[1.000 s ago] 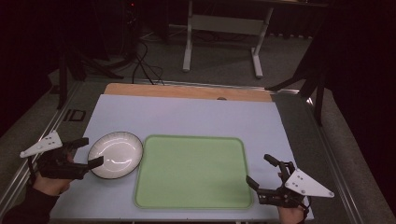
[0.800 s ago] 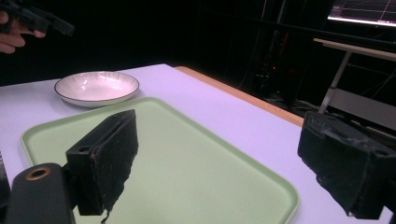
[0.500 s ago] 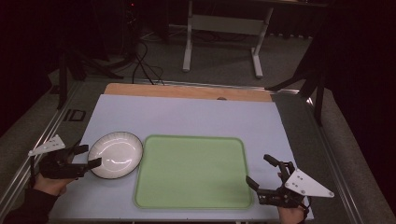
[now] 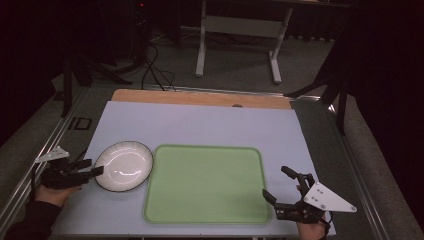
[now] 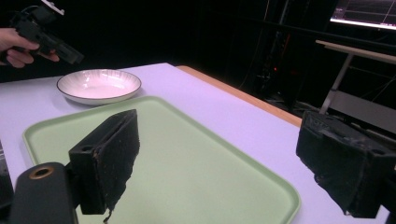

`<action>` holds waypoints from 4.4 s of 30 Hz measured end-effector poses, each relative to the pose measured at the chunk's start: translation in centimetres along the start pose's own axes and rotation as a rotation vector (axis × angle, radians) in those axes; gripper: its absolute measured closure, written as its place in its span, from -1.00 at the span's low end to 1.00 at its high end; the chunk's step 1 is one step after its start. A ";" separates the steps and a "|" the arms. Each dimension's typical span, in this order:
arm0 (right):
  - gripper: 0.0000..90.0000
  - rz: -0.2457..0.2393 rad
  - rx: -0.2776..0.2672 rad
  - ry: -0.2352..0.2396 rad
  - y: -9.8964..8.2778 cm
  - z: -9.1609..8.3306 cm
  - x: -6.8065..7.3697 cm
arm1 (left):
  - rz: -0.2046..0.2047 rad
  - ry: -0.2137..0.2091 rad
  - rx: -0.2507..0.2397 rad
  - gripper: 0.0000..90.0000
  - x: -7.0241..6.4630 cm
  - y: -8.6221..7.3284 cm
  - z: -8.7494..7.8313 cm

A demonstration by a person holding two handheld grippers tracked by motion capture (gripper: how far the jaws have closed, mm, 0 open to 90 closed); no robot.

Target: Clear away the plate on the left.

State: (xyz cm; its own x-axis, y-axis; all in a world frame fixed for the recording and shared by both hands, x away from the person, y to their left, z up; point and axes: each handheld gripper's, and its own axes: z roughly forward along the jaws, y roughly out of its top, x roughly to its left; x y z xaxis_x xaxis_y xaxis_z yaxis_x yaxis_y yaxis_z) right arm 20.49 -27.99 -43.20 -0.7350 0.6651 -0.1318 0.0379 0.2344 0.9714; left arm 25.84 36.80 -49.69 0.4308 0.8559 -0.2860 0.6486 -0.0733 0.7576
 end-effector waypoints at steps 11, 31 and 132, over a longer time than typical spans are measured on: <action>-0.70 -0.009 -0.005 0.001 0.1 0.0 0.1 | -0.161 0.079 0.103 -0.15 1.6 -0.2 1.0; -0.70 0.004 -0.002 0.001 -0.1 0.0 -0.1 | -0.322 0.070 0.194 0.45 2.3 -0.1 2.8; -0.70 0.030 0.019 -0.031 -0.4 0.0 -0.6 | -0.278 -0.253 0.182 0.89 -13.7 11.1 5.9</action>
State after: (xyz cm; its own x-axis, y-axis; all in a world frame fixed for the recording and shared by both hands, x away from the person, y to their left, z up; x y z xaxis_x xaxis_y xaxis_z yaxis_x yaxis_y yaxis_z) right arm 20.92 -28.52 -43.54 -0.7119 0.6938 -0.1091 0.0724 0.2271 0.9712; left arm 30.82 21.19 -40.86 0.3496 0.7049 -0.6171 0.8524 0.0340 0.5217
